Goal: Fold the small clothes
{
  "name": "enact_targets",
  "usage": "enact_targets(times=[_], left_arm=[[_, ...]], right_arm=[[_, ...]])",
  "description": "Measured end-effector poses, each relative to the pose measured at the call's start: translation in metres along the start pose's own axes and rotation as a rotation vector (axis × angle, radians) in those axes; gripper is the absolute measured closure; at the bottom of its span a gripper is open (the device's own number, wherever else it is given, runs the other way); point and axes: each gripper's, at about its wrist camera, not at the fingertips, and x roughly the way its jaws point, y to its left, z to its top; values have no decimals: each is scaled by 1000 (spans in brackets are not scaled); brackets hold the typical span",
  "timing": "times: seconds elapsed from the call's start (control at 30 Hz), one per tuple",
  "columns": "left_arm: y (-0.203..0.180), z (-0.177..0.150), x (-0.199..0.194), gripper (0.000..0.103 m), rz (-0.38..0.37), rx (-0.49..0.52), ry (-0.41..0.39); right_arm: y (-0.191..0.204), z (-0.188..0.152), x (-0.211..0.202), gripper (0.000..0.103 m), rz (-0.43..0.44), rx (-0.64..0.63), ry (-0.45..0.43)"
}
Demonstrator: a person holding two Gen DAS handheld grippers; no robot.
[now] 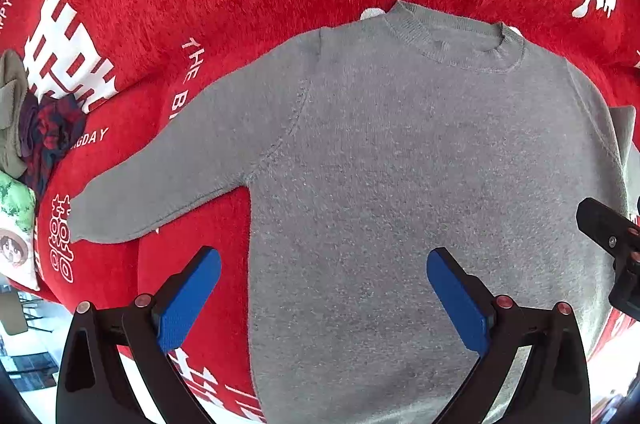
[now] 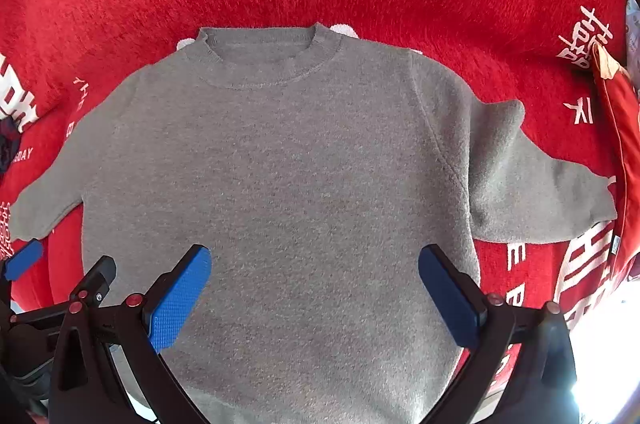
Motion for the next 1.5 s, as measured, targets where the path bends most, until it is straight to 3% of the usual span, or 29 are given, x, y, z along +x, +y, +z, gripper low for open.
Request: enact_targets(times=[0.5,0.8,0.93,1.13,1.37,1.43,1.5], left_arm=[[42,-7,10,0,3,-69,16],[94,-16,24,0,-18,-137,19],[151,-22,41,0,-106,-292,25],[250,-42,77,0,-242,-589,-44],[313,-58,135,0,-513,-883,-79],[321,-57,143,0,-539,-930,-98],[329,-52,145,2,-504,-948,-126]], right_arm=[[31,2,3,0,-1,-49,37],[74,1,1,0,27,-137,41],[99,-3,1,0,93,-182,50],[139,-14,5,0,140,-253,78],[167,-25,11,0,169,-289,113],[171,-25,11,0,173,-289,114],[174,-27,10,0,170,-295,116]])
